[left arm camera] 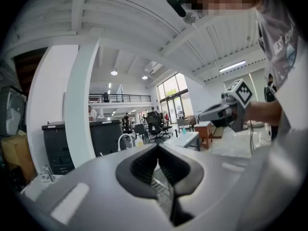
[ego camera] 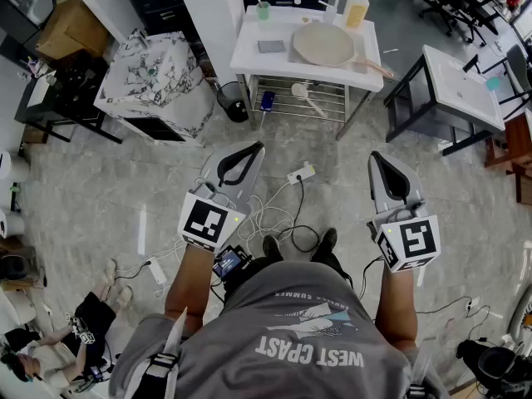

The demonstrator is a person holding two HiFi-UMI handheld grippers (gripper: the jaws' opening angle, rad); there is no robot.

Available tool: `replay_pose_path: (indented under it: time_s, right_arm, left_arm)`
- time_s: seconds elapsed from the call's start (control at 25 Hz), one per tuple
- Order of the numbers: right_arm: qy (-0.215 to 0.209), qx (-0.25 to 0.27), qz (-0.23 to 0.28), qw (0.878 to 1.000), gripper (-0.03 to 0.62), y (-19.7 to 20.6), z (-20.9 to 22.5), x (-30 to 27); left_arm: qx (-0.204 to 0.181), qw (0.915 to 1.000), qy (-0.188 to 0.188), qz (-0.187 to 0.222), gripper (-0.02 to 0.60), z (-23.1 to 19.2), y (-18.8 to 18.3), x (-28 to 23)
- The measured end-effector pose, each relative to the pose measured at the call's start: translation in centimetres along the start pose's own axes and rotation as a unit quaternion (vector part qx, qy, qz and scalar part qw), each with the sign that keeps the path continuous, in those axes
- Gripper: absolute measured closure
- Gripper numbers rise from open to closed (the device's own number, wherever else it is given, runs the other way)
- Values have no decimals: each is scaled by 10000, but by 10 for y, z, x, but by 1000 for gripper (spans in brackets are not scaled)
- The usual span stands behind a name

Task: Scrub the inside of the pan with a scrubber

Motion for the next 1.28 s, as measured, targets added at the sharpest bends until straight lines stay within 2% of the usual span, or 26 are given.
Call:
replay_pose_path:
  time_s: [0.6,0.84,1.28]
  right_arm:
    - [45,-28,-26,10000,599,-8,-8,-13]
    - [68,-211,75,9997,595,-10,-15,-14]
    - [198,-317,159,9992,595,-13,-28,-11]
  left_arm:
    - [166,9999,33,10,578,-14,1,2]
    - [213,9997,91,34,579,-20,4,7]
    - [110,9996,220,150,579,-28,15,18]
Point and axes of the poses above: the fingertips, and each gripper's own axes: x backward along the fingers, z to its right, y out of its underside, the point moved 8 cm from there along x, backward along the fingers, and after that the axes turned 3 degrees about z, right-handed, at the moved point
